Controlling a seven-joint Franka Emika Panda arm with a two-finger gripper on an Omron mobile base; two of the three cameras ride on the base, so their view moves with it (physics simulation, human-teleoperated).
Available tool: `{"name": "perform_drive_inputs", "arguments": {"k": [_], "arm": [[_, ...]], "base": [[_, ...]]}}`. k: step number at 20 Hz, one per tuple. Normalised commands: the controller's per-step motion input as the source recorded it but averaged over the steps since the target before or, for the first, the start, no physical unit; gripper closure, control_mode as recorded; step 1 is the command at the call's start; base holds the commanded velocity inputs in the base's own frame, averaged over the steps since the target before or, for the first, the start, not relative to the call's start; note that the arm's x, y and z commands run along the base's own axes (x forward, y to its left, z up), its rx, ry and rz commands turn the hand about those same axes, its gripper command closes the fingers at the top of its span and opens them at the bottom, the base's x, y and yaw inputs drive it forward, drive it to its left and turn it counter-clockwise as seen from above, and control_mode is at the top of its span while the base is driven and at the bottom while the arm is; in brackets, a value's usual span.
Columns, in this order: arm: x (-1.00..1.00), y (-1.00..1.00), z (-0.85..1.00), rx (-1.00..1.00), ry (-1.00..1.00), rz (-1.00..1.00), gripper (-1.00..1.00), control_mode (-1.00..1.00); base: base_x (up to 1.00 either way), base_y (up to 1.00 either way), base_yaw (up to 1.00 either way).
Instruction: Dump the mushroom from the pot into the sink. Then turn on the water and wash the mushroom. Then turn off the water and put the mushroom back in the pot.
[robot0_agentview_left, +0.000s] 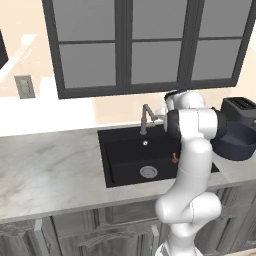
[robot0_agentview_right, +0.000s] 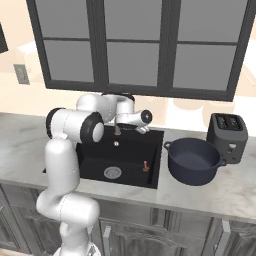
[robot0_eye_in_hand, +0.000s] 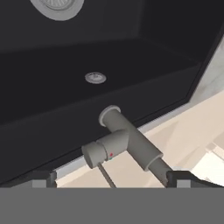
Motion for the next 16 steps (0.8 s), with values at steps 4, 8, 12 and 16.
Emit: {"name": "perform_drive_inputs", "arguments": {"k": [4,8,12,16], "arm": [[0.13,0.14,-0.18,0.0,0.0,0.0,-1.0,-1.0],[0.28,0.03,-0.11,0.0,0.0,0.0,-1.0,-1.0],[0.36,0.0,-0.05,0.0,0.0,0.0,-1.0,-1.0],[0.39,0.0,-0.03,0.0,0.0,0.0,-1.0,-1.0]], "base": [[0.0,0.0,0.0],[0.0,0.0,0.0],[0.0,0.0,0.0],[0.0,0.0,0.0]]}}
